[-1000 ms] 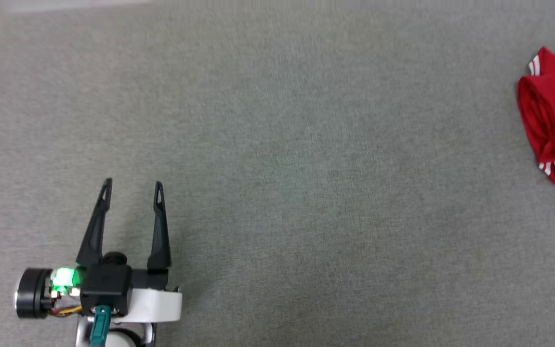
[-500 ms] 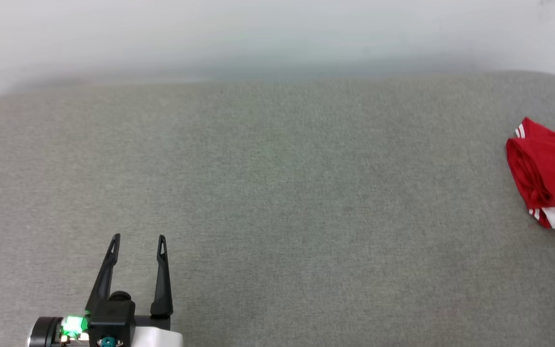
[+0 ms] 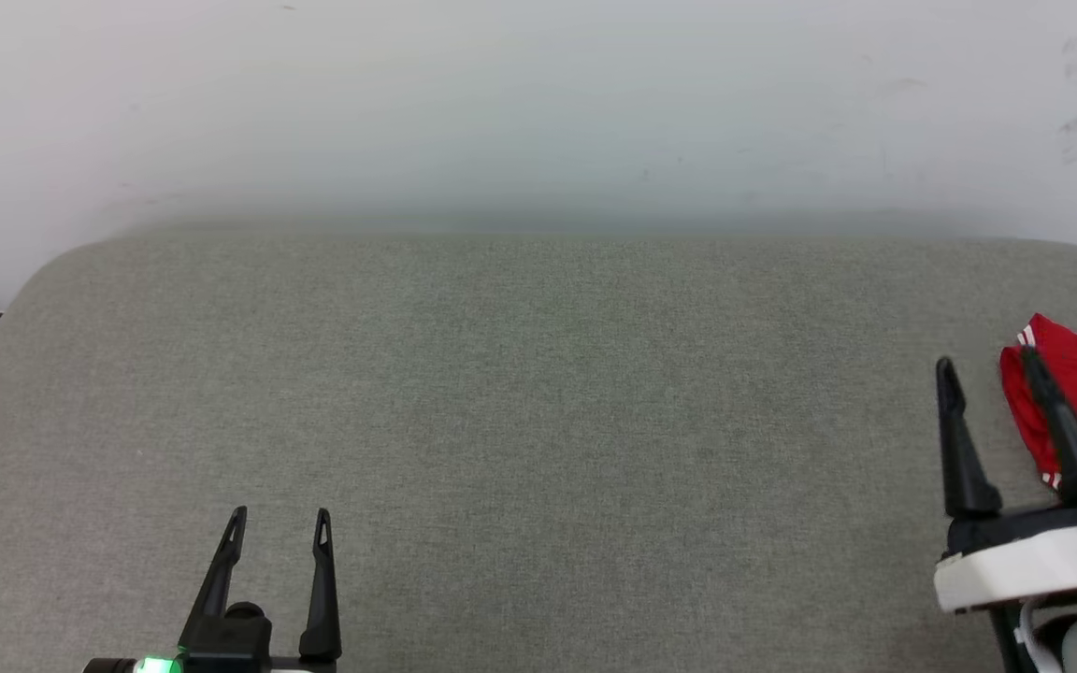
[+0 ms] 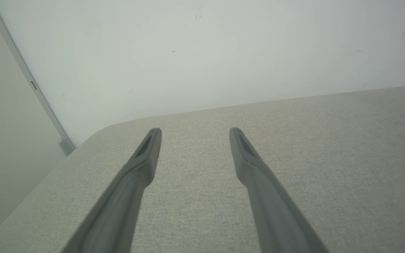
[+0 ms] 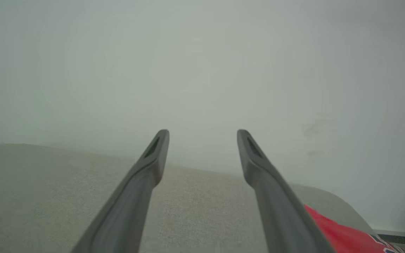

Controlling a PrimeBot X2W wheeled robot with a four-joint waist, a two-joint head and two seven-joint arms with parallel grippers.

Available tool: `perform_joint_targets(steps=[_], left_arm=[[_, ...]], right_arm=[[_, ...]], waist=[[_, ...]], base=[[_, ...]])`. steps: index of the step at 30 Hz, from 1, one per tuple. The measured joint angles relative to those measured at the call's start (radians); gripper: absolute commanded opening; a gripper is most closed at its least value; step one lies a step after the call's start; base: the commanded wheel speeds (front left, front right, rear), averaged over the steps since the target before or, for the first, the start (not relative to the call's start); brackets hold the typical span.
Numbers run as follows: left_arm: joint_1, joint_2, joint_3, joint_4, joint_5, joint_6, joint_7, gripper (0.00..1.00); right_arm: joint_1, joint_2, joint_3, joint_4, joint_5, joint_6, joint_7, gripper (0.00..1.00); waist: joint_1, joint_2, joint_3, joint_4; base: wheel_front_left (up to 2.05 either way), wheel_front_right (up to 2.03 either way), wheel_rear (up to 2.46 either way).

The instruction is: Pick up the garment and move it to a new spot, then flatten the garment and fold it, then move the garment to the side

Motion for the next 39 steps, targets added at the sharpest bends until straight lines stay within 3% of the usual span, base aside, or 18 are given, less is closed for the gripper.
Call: perform_joint_targets(steps=[13,32,33,39], left_arm=[[0.013,-0.008,0.004,0.011,0.007,-0.022,0.000,1.00],[0.024,-0.028,0.020,0.011,0.008,-0.045,0.000,1.00],[0.024,-0.029,0.021,0.011,0.010,-0.049,0.000,0.00],[0.040,-0.039,0.015,0.048,-0.012,-0.052,0.006,0.00]], right_arm=[[0.183,0.082,0.033,0.043,0.012,0.000,-0.009,1.00],[0.249,0.110,0.029,0.016,0.020,0.000,-0.015,1.00],[0.249,0.110,0.030,0.016,0.020,0.000,-0.016,0.00],[0.255,0.110,0.033,0.057,0.040,0.000,-0.012,0.00]], waist=[[0.0002,0.0000,-0.028,0.007],[0.0003,0.0000,-0.036,0.008],[0.0003,0.0000,-0.036,0.008],[0.0005,0.0000,-0.036,0.008]], base=[[0.00,0.00,0.00],[0.00,0.00,0.00],[0.00,0.00,0.00],[0.00,0.00,0.00]])
